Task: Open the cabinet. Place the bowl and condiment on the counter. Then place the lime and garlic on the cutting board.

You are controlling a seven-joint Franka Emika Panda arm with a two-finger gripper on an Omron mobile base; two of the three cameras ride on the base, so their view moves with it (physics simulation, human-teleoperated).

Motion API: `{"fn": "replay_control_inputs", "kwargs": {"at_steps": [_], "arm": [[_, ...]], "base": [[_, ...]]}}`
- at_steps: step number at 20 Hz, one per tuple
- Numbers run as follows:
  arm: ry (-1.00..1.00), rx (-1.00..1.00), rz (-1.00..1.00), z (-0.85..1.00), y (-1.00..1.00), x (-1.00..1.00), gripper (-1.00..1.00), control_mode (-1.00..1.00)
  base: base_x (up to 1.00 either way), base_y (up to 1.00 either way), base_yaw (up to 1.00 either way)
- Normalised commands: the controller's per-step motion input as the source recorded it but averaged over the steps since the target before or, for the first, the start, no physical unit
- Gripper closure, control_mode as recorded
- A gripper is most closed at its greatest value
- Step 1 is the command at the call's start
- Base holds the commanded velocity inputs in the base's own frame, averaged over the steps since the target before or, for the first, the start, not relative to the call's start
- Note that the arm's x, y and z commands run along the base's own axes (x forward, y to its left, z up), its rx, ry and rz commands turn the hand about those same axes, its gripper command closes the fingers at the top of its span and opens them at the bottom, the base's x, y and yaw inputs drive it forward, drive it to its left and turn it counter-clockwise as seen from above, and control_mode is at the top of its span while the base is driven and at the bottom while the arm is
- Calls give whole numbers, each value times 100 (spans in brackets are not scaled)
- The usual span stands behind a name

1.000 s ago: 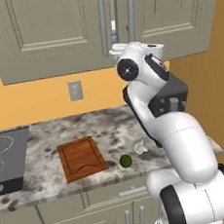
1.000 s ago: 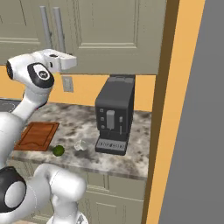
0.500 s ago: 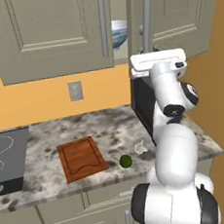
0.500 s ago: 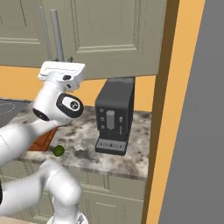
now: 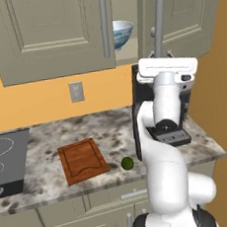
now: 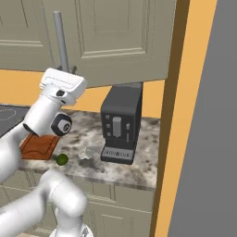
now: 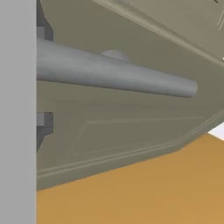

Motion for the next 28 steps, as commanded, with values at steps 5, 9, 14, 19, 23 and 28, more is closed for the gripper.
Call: {"fn": "replay_control_inputs", "kwargs": {"at_steps": [5, 9, 14, 19, 23, 28], "arm": [[10, 15, -30, 29, -100, -67, 100, -100], [14, 17, -30, 40, -100, -62, 100, -100], [15, 19, -27, 57, -100, -63, 100, -100], [11, 25, -14, 63, -100, -76, 100, -100], [1, 28, -3, 46, -100, -86, 100, -100], [0, 24, 0, 12, -100, -78, 100, -100]], "base": [[0, 0, 0], [0, 0, 0], [0, 0, 0], [0, 0, 0], [0, 0, 0], [0, 0, 0]]}}
